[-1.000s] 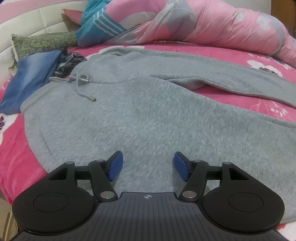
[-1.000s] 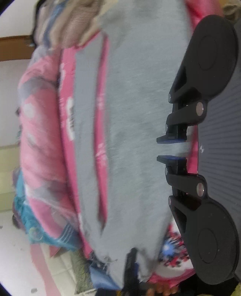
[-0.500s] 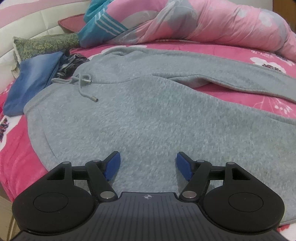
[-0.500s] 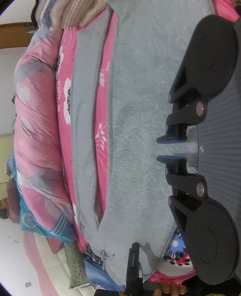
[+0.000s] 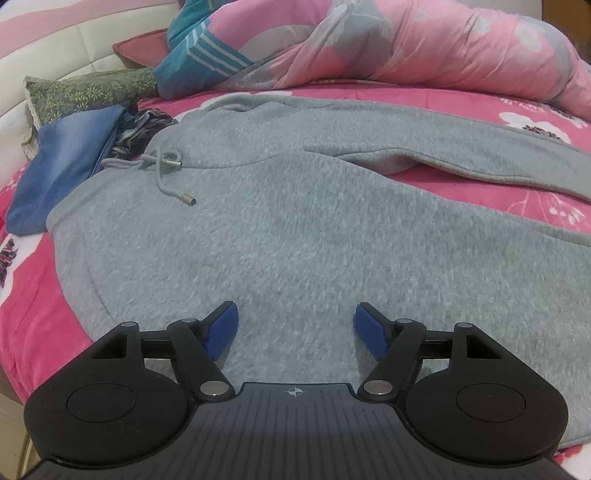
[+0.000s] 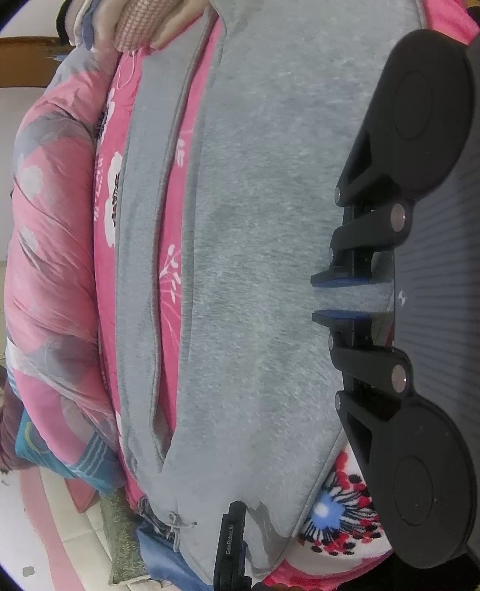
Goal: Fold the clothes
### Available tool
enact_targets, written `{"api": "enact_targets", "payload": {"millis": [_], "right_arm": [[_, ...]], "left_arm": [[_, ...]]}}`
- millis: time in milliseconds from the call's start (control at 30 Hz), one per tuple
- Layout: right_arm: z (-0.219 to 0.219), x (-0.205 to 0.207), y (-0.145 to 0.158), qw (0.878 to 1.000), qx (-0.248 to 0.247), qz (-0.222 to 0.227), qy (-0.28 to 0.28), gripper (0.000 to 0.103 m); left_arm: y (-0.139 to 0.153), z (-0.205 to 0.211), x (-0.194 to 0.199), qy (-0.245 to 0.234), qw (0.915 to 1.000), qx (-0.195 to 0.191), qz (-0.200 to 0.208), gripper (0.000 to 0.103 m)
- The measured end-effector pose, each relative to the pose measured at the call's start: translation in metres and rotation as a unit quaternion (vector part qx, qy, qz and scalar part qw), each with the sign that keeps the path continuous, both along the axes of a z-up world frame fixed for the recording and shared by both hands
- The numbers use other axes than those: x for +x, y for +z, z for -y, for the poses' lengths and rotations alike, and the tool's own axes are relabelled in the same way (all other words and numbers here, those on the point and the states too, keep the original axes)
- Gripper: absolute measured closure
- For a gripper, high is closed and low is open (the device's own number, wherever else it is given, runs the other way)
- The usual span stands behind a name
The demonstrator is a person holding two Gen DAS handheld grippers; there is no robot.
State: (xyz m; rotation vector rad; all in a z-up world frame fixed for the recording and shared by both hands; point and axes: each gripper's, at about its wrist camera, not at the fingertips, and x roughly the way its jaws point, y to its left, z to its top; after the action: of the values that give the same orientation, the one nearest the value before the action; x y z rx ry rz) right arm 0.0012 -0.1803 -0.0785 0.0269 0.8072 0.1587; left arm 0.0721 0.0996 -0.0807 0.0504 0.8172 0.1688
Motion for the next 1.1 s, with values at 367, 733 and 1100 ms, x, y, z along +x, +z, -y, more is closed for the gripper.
{"api": "enact_targets", "payload": {"millis": [367,733,1100], "right_arm": [[-0.002,0.001,-0.001,1.000,-0.007,0.000,-0.002,0.089],[-0.019,0.019,0.016,0.999,0.025,0.012,0.035,0.089],[-0.015,-0.001,0.030,0.998,0.033,-0.018,0.056,0.089]], "left_arm": [[-0.001,-0.003,-0.002,-0.002,0.9999,-0.012,0.010,0.032],[0.004,-0.057,-0.024,0.005,0.9965,-0.026,0.079,0.035],[0.014,-0.099,-0.061,0.008,0.9915,-0.061,0.115,0.047]]}}
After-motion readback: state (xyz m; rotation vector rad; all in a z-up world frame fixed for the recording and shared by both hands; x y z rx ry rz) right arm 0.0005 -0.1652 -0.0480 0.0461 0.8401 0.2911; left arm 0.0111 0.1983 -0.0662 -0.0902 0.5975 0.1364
